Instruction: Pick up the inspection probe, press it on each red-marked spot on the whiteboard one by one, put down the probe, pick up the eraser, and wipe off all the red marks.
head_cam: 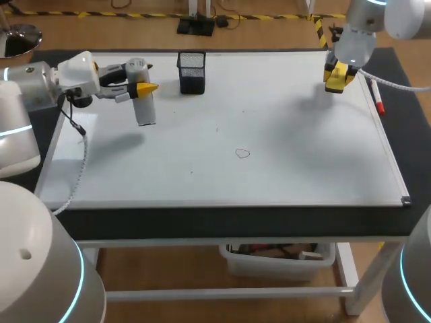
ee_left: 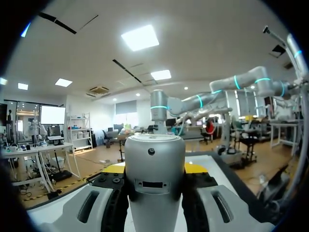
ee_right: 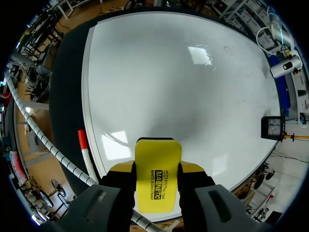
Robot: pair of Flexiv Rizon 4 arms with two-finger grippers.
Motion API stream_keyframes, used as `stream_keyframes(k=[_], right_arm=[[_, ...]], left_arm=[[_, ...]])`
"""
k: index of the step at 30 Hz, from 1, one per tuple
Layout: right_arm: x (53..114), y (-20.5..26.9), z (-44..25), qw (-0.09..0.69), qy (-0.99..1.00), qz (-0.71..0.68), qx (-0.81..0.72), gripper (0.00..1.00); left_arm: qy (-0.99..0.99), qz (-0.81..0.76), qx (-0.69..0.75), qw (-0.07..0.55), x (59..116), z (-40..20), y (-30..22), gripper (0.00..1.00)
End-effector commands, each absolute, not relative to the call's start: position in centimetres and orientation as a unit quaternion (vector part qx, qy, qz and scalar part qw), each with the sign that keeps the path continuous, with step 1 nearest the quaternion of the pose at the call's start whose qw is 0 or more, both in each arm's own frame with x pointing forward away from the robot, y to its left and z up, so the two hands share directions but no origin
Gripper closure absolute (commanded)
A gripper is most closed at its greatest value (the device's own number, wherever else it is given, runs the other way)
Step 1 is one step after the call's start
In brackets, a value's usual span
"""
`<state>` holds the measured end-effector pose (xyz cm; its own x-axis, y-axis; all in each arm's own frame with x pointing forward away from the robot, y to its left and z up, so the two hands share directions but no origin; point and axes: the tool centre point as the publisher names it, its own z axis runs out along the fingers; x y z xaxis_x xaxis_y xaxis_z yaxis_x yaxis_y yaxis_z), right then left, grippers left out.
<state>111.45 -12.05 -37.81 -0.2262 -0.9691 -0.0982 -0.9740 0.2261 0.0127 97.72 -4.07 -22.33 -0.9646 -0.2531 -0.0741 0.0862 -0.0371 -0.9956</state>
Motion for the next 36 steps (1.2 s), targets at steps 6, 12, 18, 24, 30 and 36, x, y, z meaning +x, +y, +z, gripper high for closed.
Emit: stream_keyframes(k=[6, 12, 18, 24, 30, 36], right_arm=[[111.5, -12.1, -37.7, 0.033, 0.781, 0.035, -0.622, 1.0], [111.0, -11.5, -37.8, 0.032, 0.776, 0.032, -0.629, 1.0], [106.7, -8.0, -38.3, 0.028, 0.741, 0.022, -0.67, 1.0], [102.1, -4.6, -38.0, 0.033, 0.706, 0.029, -0.707, 1.0], [98.0, -1.3, -37.7, 0.052, 0.667, 0.044, -0.742, 1.0], [94.4, 2.0, -38.0, 0.051, 0.617, 0.04, -0.784, 1.0]], left_arm=[[0.683, -0.718, -0.06, 0.118, 97.6, -22.3, -3.9, 1.0], [0.683, -0.718, -0.06, 0.118, 97.6, -22.3, -3.9, 1.0], [0.683, -0.718, -0.06, 0.118, 97.6, -22.3, -3.9, 1.0], [0.683, -0.718, -0.06, 0.118, 97.6, -22.3, -3.9, 1.0], [0.683, -0.718, -0.06, 0.118, 97.6, -22.3, -3.9, 1.0], [0.683, -0.718, -0.06, 0.118, 97.6, -22.3, -3.9, 1.0]])
